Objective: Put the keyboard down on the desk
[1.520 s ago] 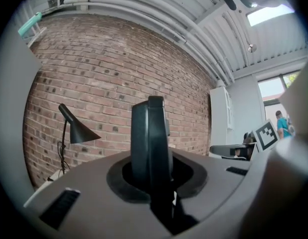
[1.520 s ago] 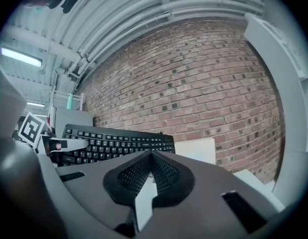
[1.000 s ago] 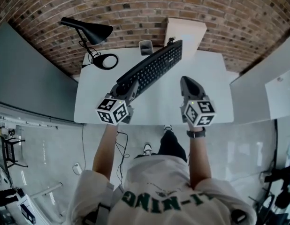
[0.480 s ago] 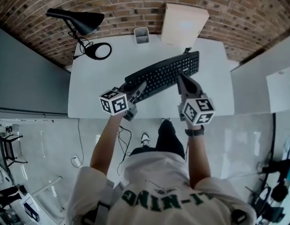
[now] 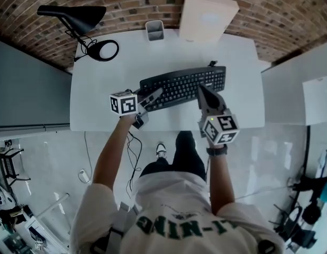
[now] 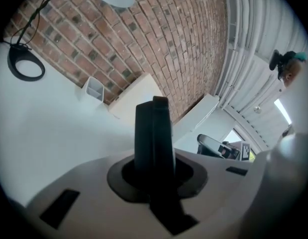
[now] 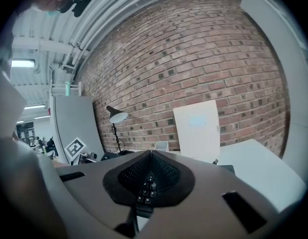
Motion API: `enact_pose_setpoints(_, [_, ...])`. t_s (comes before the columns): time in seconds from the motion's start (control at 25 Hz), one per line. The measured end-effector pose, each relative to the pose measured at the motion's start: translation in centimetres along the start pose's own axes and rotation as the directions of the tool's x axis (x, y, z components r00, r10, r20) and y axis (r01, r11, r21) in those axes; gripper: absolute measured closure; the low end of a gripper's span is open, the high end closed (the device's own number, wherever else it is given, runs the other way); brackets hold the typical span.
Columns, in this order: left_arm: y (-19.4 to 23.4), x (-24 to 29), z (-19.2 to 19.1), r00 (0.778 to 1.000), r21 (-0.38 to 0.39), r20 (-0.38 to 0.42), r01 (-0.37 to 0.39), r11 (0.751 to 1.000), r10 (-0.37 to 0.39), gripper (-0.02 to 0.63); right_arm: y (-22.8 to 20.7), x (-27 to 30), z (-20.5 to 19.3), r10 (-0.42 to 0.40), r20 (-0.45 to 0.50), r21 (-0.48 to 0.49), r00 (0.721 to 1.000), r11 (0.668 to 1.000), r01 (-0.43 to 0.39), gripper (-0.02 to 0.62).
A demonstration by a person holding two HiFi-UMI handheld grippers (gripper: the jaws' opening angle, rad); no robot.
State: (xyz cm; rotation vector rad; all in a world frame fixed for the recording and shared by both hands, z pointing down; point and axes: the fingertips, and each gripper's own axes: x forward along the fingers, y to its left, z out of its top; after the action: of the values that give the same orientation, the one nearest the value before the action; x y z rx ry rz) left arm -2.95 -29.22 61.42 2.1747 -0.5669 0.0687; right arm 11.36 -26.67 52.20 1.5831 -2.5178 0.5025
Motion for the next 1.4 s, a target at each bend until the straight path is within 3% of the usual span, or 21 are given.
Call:
enact_pose_setpoints(0.36, [4.4,1.9,0.3,0.99,-0.191,-0.058,0.117,0.975,-0.13,0.541,-1.3,1.6,-2.1,0.001,-0.03,0.037,1.0,0.999,0.0,0.592])
enact_pose_setpoints(0.68, [8.5,3.3,0.1,0.989,-0.331,-0.09,0.082,0.94,-0.118,0.538,-2.1,2.7,-3.7,0.007,-0.079,0.05,0.997,0.999,-0.003,0.591])
enact_pose_setpoints(1.08, [11.8,4.6,1.1,0.986,-0.306,-0.152,0.024,0.952,-0.074,0.515,-3.0,4.5,-5.0,0.012,-0.112,0.069,0.994,0.998,-0.004,0.592])
enact_pose_setpoints(1.4, [14.9,4.5,0.3,0.973,-0.242,-0.22,-0.122,0.963,0.068,0.423,-2.7,5.4,-6.0,0.038,-0.138,0.071,0.99,0.997,-0.028,0.591])
